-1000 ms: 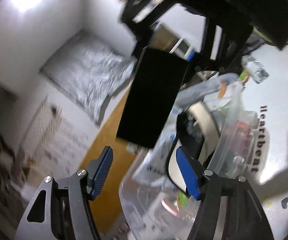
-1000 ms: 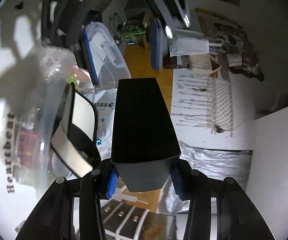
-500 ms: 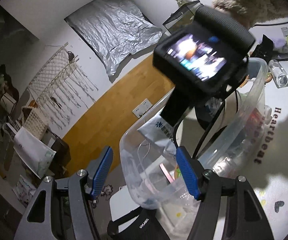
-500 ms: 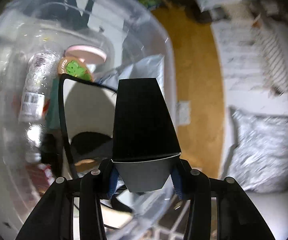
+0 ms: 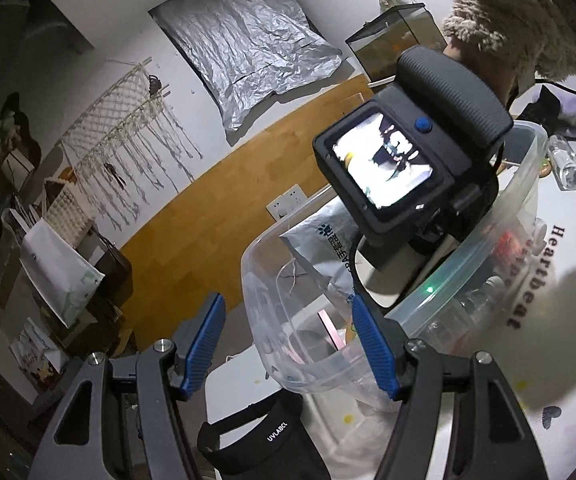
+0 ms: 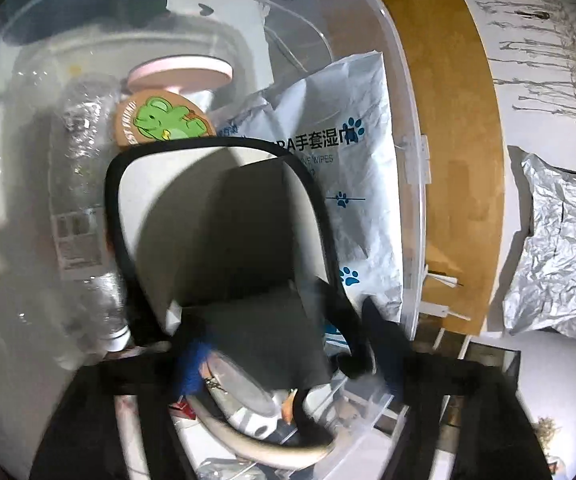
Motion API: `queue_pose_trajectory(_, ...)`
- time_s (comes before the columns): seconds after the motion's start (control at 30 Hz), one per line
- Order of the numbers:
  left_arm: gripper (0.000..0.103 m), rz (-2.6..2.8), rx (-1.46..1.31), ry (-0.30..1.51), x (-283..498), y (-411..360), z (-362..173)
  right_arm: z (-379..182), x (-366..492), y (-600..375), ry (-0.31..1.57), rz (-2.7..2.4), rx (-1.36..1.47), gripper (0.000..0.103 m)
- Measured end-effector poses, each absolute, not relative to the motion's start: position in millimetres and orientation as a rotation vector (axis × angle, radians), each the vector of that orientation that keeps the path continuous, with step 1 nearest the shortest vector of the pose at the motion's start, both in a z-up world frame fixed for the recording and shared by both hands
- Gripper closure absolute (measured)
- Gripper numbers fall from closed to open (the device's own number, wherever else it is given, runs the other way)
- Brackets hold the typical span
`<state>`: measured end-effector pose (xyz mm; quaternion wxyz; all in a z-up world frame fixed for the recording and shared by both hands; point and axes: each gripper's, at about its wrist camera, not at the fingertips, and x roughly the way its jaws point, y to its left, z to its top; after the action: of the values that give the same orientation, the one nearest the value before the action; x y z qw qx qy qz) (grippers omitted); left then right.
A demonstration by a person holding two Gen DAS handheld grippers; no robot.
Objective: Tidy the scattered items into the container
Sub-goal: 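Lower the charger box into the plastic box and open the right gripper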
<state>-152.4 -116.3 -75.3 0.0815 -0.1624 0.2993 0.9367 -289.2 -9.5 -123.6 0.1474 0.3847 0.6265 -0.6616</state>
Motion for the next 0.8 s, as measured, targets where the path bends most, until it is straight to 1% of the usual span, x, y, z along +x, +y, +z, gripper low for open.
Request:
queue_pose_trajectory(0.17, 0.036, 2.805, -0.508, 0.845, -155.3, -118.3, -75.3, -103.3, -289.9, 2.4, 1.690, -1.872, 1.182, 0.022)
queue_pose_trajectory(0.3, 0.036, 2.816, -0.540, 0.780, -158.3, -121.1, -74.2, -77.0, -292.4, 17.6, 1.523, -1.882, 1.266, 0.022)
queue_pose_trajectory(0.47, 0.035, 2.822, -0.572, 0.719, -156.4, -123.1, -72.6, -40.3, -290.3, 40.0, 1.333, -1.985, 1.275, 0.022)
queue_pose_trajectory(0.5, 0.029, 2.824, -0.581, 0.706, -155.6, -123.2, -72.3, -32.0, -287.6, 44.7, 1.286, -2.022, 1.265, 0.022)
queue_pose_trajectory(0.53, 0.020, 2.830, -0.583, 0.687, -153.9, -123.5, -71.4, -23.3, -284.7, 49.3, 1.235, -2.061, 1.252, 0.022)
queue_pose_trajectory(0.6, 0.015, 2.843, -0.578, 0.639, -149.2, -124.4, -69.1, -6.0, -277.0, 57.7, 1.138, -2.136, 1.227, 0.022)
queue_pose_trajectory(0.7, 0.013, 2.854, -0.596, 0.564, -144.1, -124.8, -66.4, 21.4, -259.1, 75.1, 0.929, -2.276, 1.179, 0.022)
queue_pose_trajectory(0.77, 0.009, 2.859, -0.610, 0.517, -140.5, -124.3, -64.8, 35.8, -243.2, 90.8, 0.765, -2.369, 1.144, 0.022)
queue_pose_trajectory(0.8, 0.004, 2.860, -0.612, 0.490, -137.7, -123.7, -63.7, 43.2, -235.0, 99.1, 0.680, -2.413, 1.125, 0.022)
